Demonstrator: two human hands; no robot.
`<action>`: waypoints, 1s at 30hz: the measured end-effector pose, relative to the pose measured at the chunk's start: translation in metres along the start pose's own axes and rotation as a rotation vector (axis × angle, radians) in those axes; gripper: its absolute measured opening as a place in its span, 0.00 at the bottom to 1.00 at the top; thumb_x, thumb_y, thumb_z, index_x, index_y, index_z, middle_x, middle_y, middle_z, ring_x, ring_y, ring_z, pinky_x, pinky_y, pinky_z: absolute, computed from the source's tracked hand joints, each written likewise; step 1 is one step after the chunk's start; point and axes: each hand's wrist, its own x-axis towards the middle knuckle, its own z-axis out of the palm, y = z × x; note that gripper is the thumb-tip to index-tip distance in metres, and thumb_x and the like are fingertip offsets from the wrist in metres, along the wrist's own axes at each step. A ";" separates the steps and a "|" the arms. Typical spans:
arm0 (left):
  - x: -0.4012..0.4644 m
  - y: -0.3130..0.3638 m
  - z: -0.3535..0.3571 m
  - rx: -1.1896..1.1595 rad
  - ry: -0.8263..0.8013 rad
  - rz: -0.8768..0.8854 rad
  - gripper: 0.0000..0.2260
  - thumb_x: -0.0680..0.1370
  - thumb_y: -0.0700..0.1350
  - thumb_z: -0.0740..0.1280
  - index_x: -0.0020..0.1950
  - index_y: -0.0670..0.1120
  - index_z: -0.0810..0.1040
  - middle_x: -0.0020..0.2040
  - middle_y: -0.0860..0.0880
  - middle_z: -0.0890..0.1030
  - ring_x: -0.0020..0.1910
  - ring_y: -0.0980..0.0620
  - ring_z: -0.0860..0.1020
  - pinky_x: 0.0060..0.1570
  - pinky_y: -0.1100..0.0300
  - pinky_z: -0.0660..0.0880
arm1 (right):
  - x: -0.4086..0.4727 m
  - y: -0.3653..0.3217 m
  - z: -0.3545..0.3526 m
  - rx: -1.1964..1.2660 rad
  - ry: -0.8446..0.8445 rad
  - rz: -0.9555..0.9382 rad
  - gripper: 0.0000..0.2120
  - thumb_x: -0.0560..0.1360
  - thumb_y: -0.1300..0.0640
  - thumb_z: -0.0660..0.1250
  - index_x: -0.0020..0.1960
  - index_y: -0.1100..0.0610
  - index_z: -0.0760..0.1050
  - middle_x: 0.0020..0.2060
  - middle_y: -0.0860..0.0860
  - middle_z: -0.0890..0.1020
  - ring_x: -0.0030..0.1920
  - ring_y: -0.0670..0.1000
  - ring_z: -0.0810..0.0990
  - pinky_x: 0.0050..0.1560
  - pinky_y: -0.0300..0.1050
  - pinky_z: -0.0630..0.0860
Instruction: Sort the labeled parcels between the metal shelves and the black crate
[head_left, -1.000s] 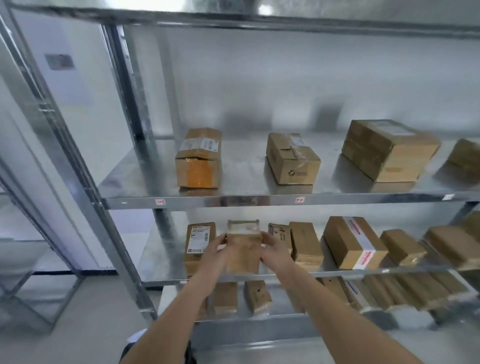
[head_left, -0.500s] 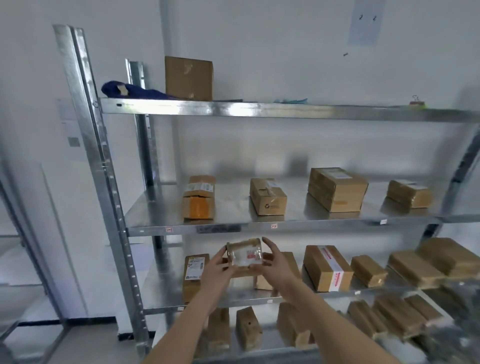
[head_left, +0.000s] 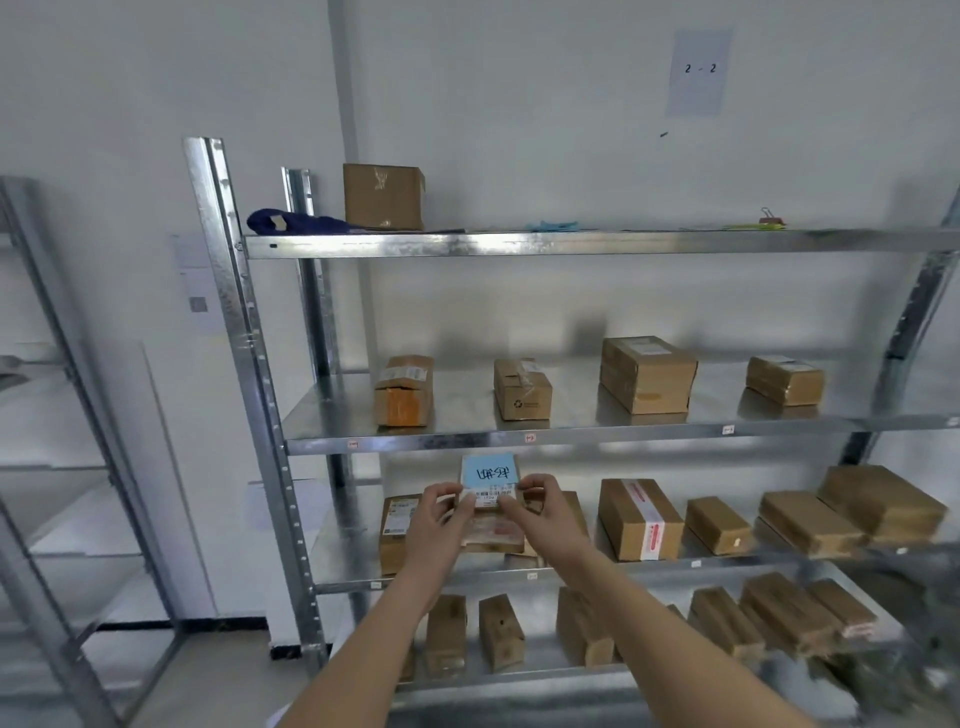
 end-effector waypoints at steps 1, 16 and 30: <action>-0.007 0.002 -0.001 0.013 0.019 0.009 0.07 0.79 0.50 0.69 0.56 0.54 0.75 0.57 0.51 0.83 0.54 0.52 0.82 0.49 0.57 0.82 | -0.005 -0.001 0.001 0.004 -0.011 0.000 0.16 0.79 0.55 0.72 0.63 0.51 0.69 0.62 0.54 0.78 0.56 0.51 0.83 0.50 0.43 0.84; -0.066 0.027 -0.091 -0.016 0.005 -0.147 0.12 0.83 0.52 0.62 0.55 0.51 0.84 0.47 0.51 0.86 0.42 0.58 0.84 0.39 0.63 0.81 | -0.033 -0.006 0.089 -0.360 -0.133 -0.112 0.45 0.67 0.37 0.78 0.78 0.46 0.63 0.68 0.48 0.72 0.63 0.48 0.76 0.63 0.49 0.80; -0.049 -0.044 -0.310 0.278 0.020 -0.159 0.17 0.81 0.52 0.65 0.70 0.52 0.76 0.67 0.52 0.76 0.64 0.55 0.72 0.66 0.56 0.69 | -0.021 0.024 0.297 -0.450 -0.220 -0.064 0.50 0.54 0.33 0.80 0.73 0.38 0.65 0.66 0.48 0.74 0.60 0.49 0.79 0.56 0.50 0.84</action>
